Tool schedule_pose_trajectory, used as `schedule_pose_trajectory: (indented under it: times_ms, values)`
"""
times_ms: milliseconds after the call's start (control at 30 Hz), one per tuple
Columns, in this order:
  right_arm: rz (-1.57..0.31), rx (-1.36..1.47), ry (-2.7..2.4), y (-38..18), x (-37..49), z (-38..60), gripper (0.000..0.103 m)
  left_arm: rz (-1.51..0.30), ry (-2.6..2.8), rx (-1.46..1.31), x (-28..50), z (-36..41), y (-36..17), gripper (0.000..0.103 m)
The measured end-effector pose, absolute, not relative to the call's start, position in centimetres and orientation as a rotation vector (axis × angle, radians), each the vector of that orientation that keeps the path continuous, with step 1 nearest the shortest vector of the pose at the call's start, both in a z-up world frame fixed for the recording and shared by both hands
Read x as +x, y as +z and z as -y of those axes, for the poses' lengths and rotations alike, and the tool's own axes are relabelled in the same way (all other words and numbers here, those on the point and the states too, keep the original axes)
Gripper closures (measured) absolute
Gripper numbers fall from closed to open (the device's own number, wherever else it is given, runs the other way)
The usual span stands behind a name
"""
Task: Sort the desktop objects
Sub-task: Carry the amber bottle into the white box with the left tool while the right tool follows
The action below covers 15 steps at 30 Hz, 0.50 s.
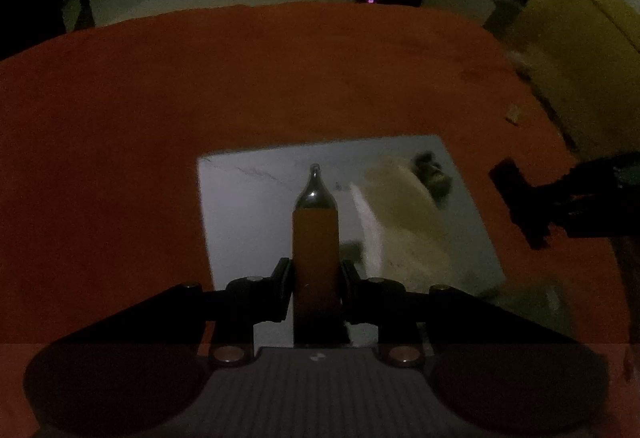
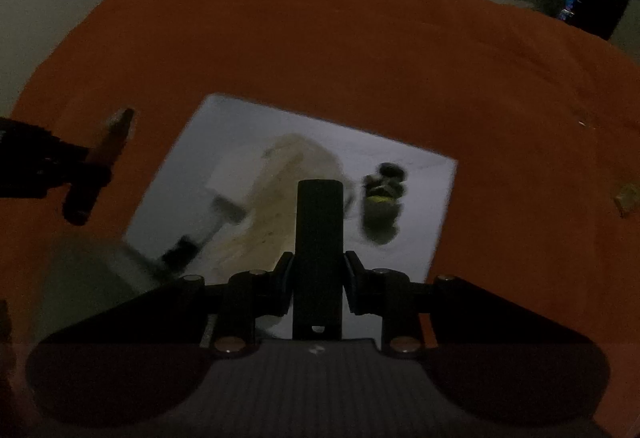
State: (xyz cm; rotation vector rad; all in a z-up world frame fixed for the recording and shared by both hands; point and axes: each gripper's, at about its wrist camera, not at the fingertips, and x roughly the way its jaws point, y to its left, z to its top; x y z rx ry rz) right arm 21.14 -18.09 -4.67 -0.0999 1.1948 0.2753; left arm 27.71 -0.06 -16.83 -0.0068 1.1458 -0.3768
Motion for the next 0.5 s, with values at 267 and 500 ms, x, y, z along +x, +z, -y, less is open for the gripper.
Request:
schedule_pose_trajectory:
  times_ms: [267,500]
  values:
    - [-1.214,-0.142,0.383,-4.9,15.7,15.3,0.075,-1.164,-0.505,0.011,22.6,2.5,-16.4,0.082]
    - [-1.271,-0.147,0.408,-6.8,11.3,14.9,0.075,-1.176,-0.563,0.1,18.0,4.2,-18.7,0.082]
